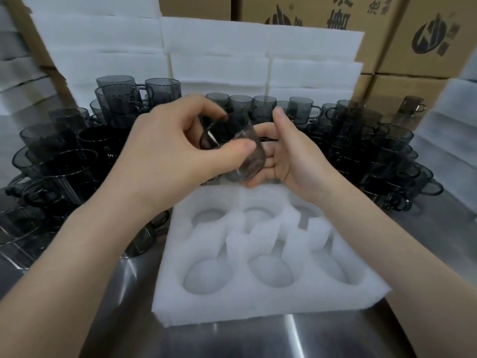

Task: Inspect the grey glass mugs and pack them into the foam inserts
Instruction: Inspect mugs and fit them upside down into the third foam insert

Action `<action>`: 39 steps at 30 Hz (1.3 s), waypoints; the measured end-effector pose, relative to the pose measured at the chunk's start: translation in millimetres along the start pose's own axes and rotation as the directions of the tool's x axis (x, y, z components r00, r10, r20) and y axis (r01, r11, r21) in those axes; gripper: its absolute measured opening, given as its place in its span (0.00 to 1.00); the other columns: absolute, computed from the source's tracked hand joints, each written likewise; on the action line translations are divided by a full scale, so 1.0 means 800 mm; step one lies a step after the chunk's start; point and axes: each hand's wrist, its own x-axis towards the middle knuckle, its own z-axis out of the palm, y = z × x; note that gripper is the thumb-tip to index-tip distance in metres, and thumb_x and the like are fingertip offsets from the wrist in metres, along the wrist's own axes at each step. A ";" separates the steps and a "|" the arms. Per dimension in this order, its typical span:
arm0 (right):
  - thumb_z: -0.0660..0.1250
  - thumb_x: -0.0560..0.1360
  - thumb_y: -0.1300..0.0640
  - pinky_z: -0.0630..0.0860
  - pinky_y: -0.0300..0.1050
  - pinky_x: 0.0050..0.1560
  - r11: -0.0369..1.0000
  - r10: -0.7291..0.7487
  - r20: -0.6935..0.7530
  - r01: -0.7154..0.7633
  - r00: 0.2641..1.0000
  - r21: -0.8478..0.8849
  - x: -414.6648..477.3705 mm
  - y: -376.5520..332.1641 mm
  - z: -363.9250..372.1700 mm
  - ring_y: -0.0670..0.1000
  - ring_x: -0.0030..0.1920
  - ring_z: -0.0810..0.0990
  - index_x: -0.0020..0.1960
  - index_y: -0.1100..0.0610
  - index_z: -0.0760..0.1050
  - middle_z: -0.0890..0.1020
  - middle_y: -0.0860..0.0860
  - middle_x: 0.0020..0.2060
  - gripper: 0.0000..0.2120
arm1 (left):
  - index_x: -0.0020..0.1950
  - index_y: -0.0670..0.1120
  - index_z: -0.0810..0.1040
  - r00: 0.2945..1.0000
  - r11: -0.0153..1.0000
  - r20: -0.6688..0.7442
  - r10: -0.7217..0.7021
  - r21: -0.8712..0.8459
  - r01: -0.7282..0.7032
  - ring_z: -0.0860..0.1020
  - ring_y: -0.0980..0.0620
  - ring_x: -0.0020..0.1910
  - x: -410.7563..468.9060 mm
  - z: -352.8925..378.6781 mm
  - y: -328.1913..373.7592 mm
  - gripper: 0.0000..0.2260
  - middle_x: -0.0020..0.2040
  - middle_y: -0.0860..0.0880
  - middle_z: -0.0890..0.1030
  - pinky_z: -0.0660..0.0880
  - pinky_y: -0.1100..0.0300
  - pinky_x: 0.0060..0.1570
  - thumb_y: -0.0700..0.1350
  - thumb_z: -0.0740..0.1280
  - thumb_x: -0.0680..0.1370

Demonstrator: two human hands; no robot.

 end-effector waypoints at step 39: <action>0.58 0.82 0.58 0.77 0.43 0.33 0.962 -0.191 -0.390 0.094 0.901 -0.256 0.004 0.003 -0.003 0.51 0.32 0.79 0.43 0.56 0.79 0.84 0.53 0.34 0.14 | 0.78 0.57 0.47 0.802 0.784 0.496 -0.334 0.618 -0.056 0.44 0.53 0.79 -0.023 0.053 -0.029 0.33 0.79 0.59 0.45 0.51 0.47 0.74 0.68 0.37 0.75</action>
